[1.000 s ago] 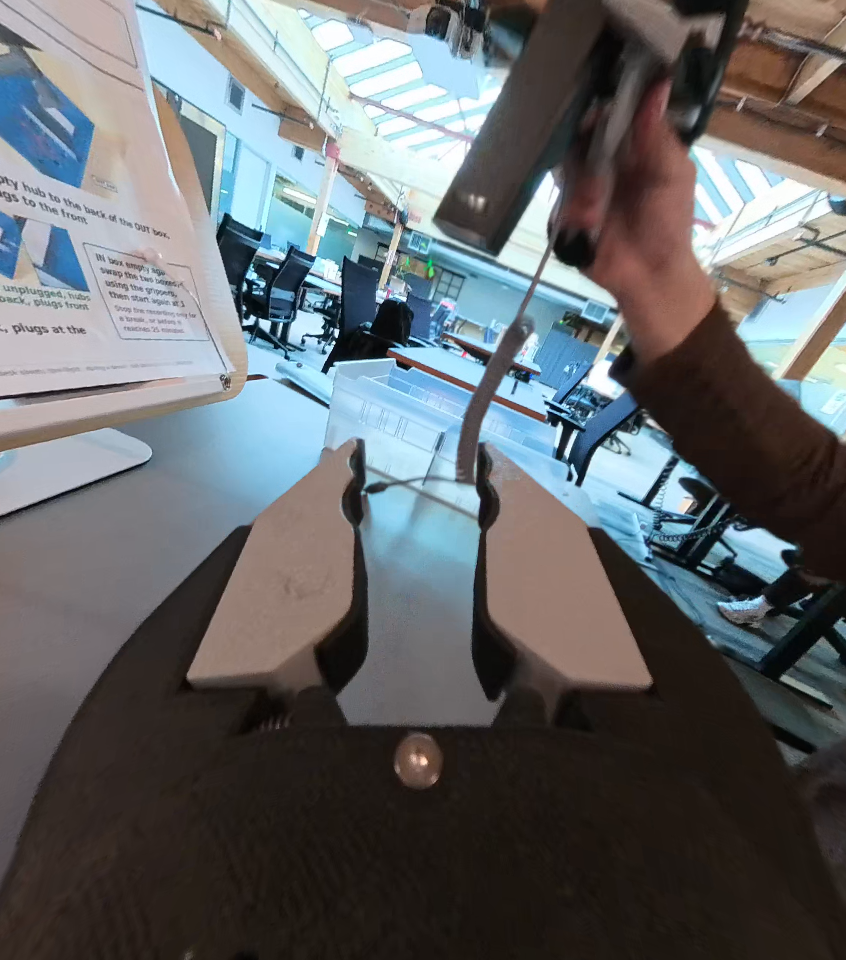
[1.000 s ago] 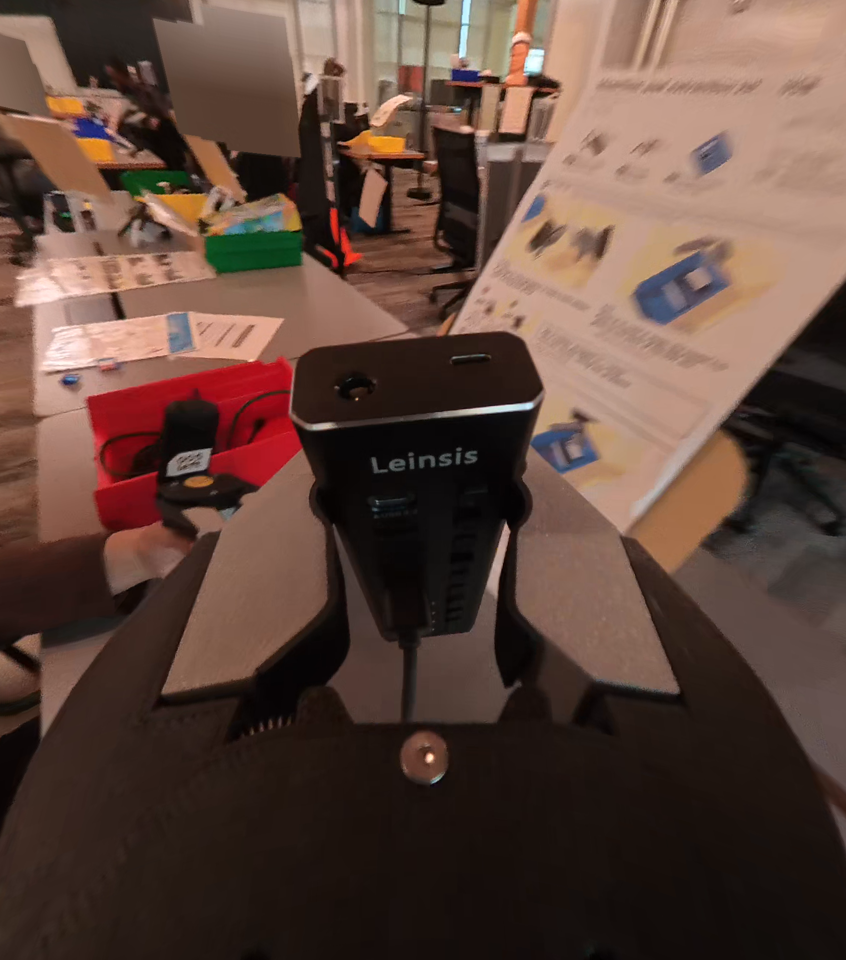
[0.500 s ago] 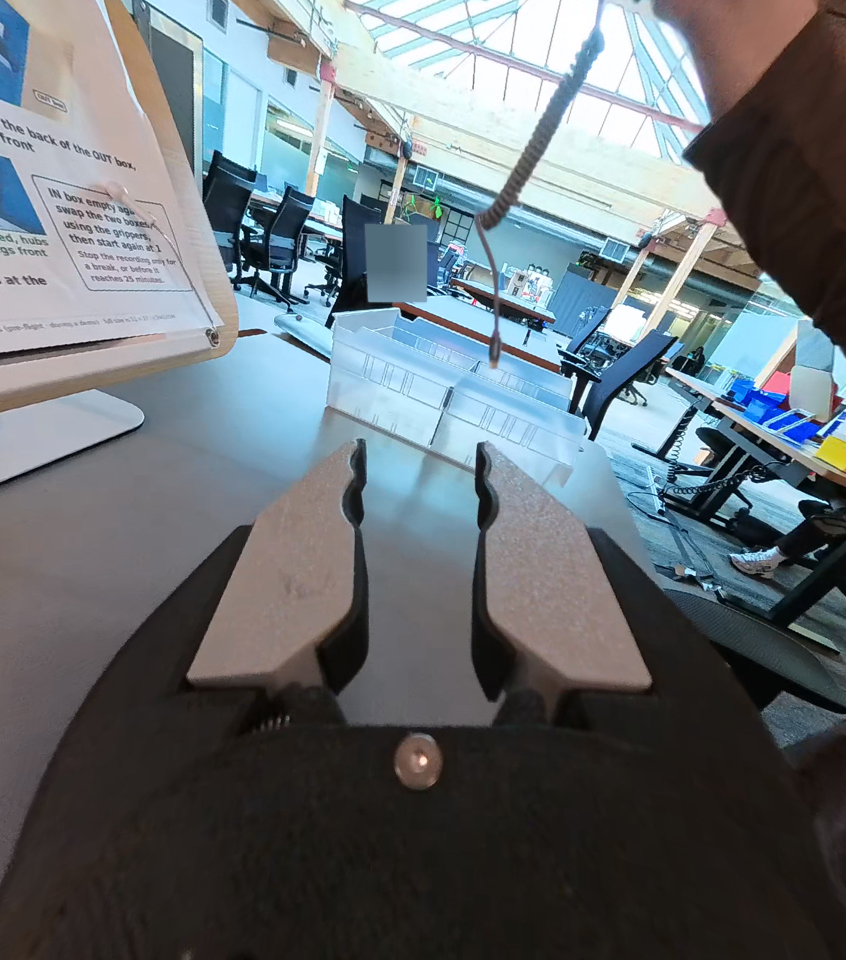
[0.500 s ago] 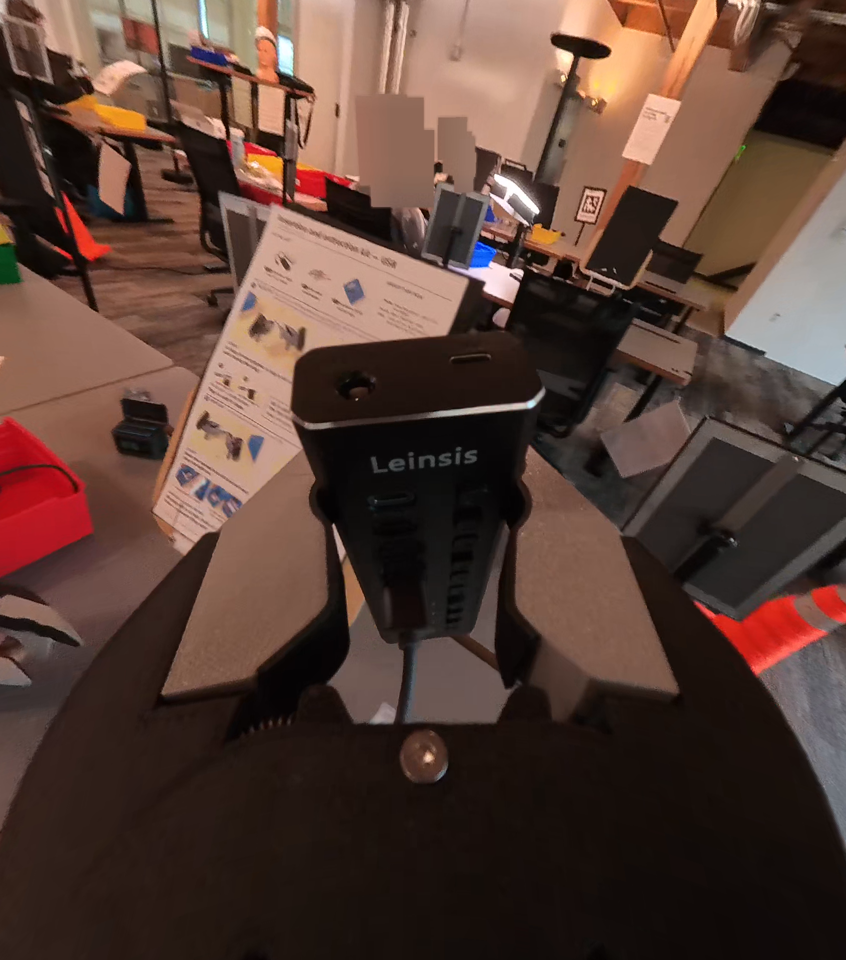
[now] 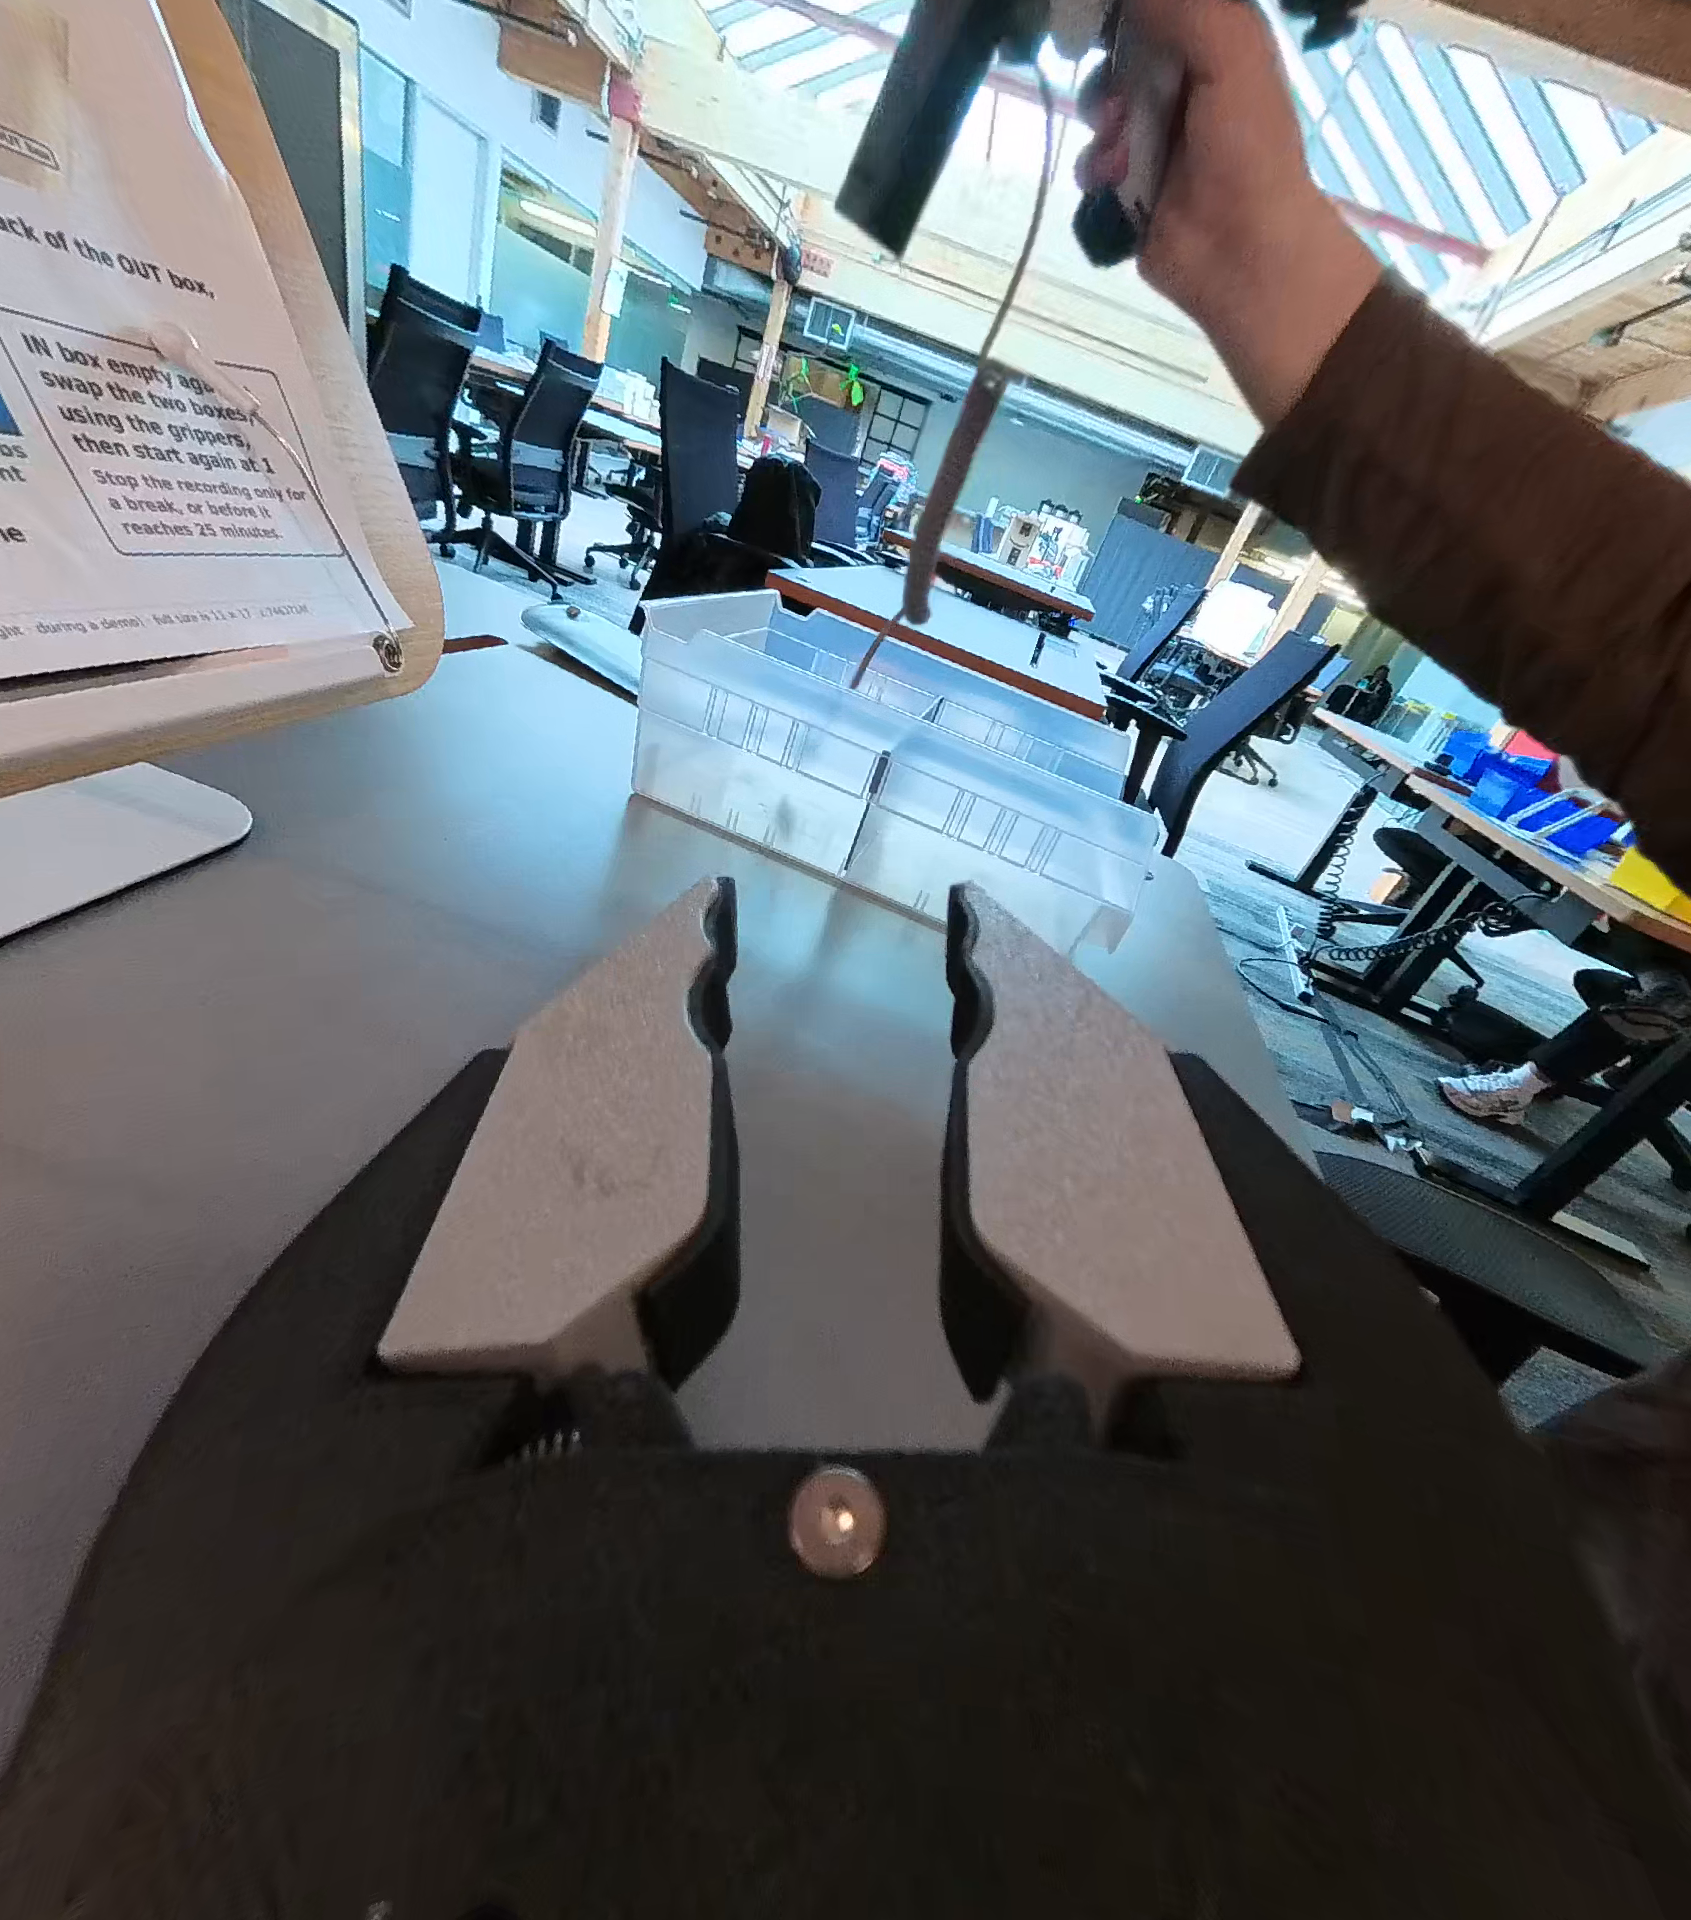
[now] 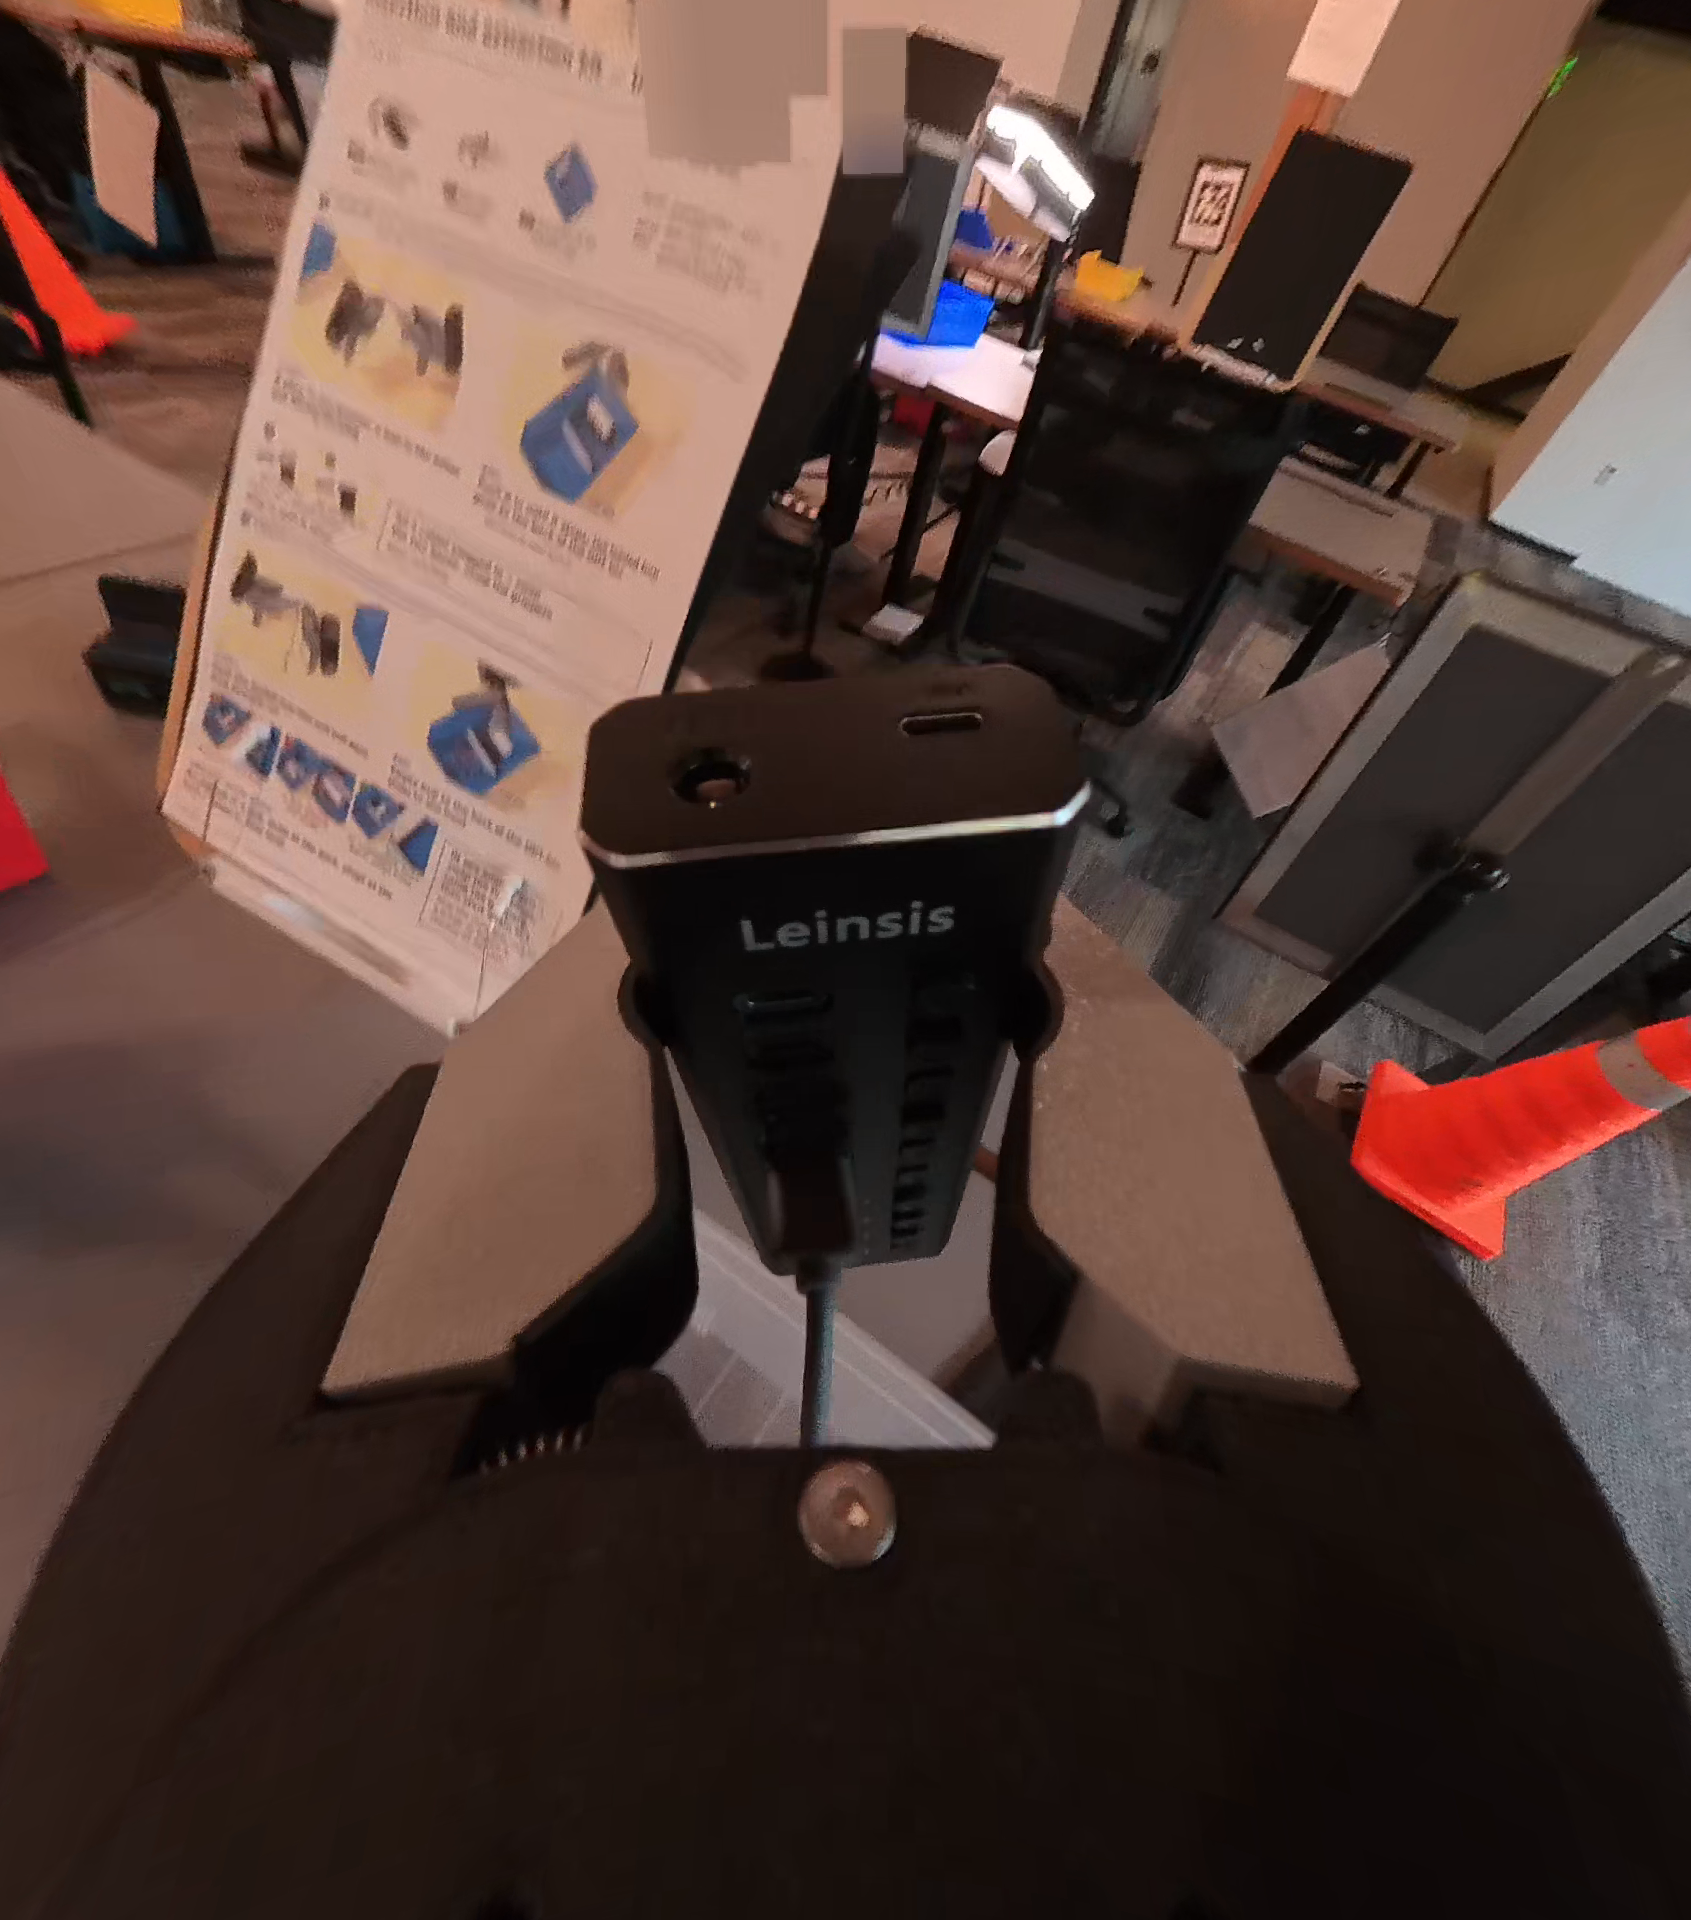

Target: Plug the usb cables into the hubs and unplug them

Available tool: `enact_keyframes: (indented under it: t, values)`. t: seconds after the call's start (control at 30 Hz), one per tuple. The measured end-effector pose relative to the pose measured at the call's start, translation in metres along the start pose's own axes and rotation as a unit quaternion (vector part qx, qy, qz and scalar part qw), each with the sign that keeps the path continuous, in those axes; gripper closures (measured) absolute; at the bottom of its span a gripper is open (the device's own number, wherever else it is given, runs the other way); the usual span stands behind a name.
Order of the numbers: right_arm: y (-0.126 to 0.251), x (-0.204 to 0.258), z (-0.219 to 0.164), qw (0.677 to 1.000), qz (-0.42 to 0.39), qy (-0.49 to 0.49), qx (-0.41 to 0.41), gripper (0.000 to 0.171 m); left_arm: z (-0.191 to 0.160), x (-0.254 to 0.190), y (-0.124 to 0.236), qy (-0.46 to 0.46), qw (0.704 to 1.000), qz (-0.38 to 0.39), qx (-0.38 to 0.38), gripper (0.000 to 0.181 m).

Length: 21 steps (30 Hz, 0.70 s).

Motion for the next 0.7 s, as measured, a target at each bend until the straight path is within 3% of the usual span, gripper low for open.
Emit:
enact_keyframes:
  t: [0.13,0.27,0.33,0.43,0.57,0.7]
  values:
    - [-0.019,0.007,-0.058,0.993,0.054,0.041,0.101,0.107,0.0,0.0,0.0,0.003,1.0,-0.004,0.0,0.143]
    - [-0.042,0.016,-0.133,0.962,0.091,0.076,0.245,0.106,-0.001,-0.001,-0.001,0.002,1.0,-0.006,0.002,0.144]
    - [-0.055,0.022,-0.171,0.935,0.105,0.094,0.326,0.106,-0.001,-0.002,-0.002,0.002,1.0,-0.009,0.003,0.144]
    - [-0.078,0.039,-0.228,0.863,0.129,0.122,0.473,0.104,-0.002,-0.003,-0.003,0.001,1.0,-0.014,0.008,0.144]
    - [-0.101,0.048,-0.234,0.838,0.097,0.159,0.513,0.107,-0.006,-0.003,-0.006,-0.004,1.0,-0.012,0.027,0.143]
    - [-0.103,0.043,-0.193,0.871,0.078,0.165,0.456,0.115,-0.007,-0.003,-0.007,0.002,0.999,-0.016,0.033,0.143]
Point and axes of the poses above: each gripper's, where its closed fingertips meet, y back along the fingers, z out of its top, x = y × z across the jaws, the point moved 10 cm from there along y, back along the fingers, and after that the axes turned 3 degrees about -y, right-handed, at the moved point
